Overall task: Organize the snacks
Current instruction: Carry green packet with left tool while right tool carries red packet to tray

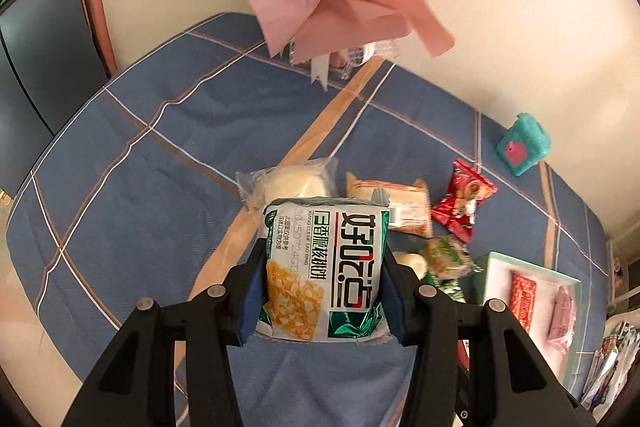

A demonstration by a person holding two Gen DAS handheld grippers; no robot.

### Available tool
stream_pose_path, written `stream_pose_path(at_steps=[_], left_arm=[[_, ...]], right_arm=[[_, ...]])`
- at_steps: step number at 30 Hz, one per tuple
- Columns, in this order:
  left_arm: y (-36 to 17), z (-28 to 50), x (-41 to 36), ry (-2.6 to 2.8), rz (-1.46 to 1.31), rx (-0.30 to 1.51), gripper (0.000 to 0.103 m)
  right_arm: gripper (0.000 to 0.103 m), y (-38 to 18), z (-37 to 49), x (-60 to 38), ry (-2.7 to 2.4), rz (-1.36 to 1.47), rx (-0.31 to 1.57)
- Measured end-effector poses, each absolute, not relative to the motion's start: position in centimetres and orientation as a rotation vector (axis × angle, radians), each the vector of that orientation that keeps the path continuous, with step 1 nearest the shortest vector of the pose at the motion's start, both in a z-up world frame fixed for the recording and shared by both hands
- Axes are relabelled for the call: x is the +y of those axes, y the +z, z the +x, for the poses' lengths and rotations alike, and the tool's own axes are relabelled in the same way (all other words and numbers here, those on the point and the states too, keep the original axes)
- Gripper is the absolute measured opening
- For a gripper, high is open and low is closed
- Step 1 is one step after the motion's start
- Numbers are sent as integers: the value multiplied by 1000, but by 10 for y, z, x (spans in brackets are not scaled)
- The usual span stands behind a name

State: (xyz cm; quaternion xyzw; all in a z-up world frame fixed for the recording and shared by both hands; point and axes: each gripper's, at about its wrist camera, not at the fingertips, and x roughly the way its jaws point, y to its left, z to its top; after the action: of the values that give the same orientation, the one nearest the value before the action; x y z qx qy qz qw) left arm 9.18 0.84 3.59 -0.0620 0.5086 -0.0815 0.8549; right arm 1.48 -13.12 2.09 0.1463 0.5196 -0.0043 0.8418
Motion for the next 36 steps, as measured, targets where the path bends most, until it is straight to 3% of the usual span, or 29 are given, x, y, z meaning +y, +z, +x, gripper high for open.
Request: stream_pose_path(at_steps=[24,36], left_arm=[[43,42,-116,-355,9,1083,52],[22,36,-178,-433,149,1080,52]], right_arm=[[42,46,-52,-285,-298,516,1013],[42,22,-51,-321,-345,532,1030]])
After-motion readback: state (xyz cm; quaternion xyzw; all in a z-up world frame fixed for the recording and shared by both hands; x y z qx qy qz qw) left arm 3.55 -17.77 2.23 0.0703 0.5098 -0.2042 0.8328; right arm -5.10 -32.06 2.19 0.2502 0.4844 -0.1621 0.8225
